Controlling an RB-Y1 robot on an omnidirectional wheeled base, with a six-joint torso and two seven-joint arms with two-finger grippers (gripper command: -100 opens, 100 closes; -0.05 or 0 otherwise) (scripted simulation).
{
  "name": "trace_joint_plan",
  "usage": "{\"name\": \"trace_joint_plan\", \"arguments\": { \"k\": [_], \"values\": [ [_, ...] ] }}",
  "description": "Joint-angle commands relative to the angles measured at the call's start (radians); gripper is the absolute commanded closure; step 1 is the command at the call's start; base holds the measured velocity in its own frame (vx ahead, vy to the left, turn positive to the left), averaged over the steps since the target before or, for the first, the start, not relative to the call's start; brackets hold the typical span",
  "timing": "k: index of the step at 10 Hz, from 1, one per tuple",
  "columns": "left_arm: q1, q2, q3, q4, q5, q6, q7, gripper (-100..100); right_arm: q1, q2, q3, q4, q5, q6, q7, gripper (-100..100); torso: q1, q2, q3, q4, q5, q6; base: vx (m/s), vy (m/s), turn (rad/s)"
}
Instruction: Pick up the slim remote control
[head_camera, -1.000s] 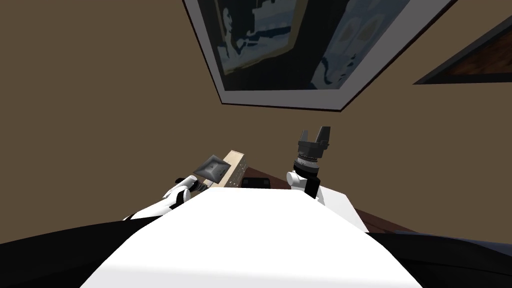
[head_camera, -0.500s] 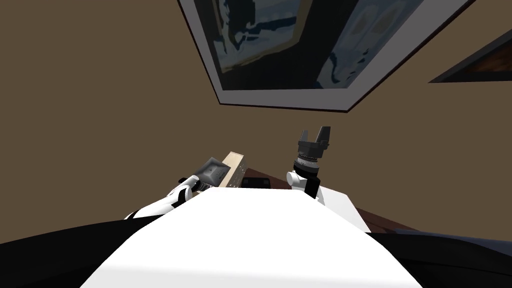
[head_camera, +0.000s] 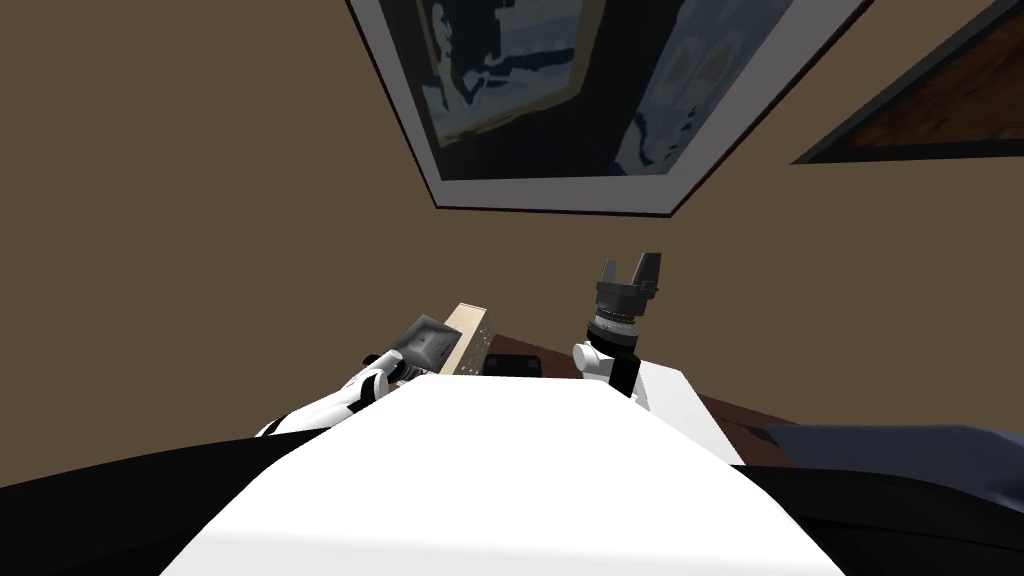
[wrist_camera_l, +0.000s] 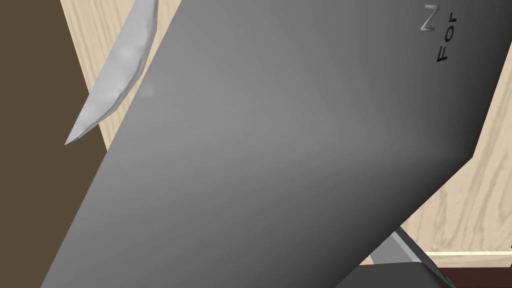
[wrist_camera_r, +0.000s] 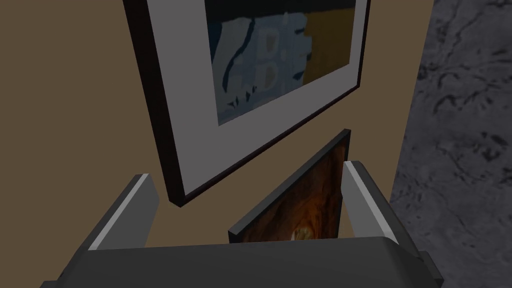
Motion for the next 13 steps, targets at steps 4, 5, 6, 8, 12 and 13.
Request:
{"name": "trace_joint_plan", "arguments": {
  "k": [4, 5, 6, 8, 12, 13],
  "values": [
    [-0.022, -0.008, -0.004, 0.037, -0.014, -0.032, 0.051, -100, 0.000, 0.000, 0.000, 0.000, 0.000, 0.000, 0.000, 0, 0.001, -0.001, 0.000, 0.000, 0.000, 0.000, -0.079, 0.040, -0.094],
    [-0.035, -0.016, -0.007, 0.059, -0.026, -0.053, 0.091, -100, 0.000, 0.000, 0.000, 0.000, 0.000, 0.000, 0.000, 0, -0.001, -0.004, -0.002, -0.001, 0.000, 0.000, -0.075, 0.025, -0.182],
    [-0.042, -0.021, -0.008, 0.069, -0.031, -0.063, 0.112, -100, 0.000, 0.000, 0.000, 0.000, 0.000, 0.000, 0.000, 0, -0.001, -0.002, -0.001, 0.000, 0.000, 0.001, -0.117, 0.044, -0.239],
    [-0.048, -0.025, -0.010, 0.080, -0.037, -0.074, 0.132, -100, 0.000, 0.000, 0.000, 0.000, 0.000, 0.000, 0.000, 0, 0.001, 0.001, 0.001, 0.000, 0.001, 0.000, -0.102, 0.049, -0.109],
    [-0.039, -0.030, -0.010, 0.060, -0.038, -0.061, 0.136, 100, 0.000, 0.000, 0.000, 0.000, 0.000, 0.000, 0.000, 0, -0.001, -0.007, -0.004, -0.001, 0.000, 0.000, -0.010, 0.006, -0.001],
    [-0.039, -0.030, -0.010, 0.060, -0.038, -0.062, 0.136, 100, 0.000, 0.000, 0.000, 0.000, 0.000, 0.000, 0.000, 0, 0.000, -0.007, -0.004, -0.001, 0.000, 0.000, 0.000, 0.000, 0.000]
  ]
}}
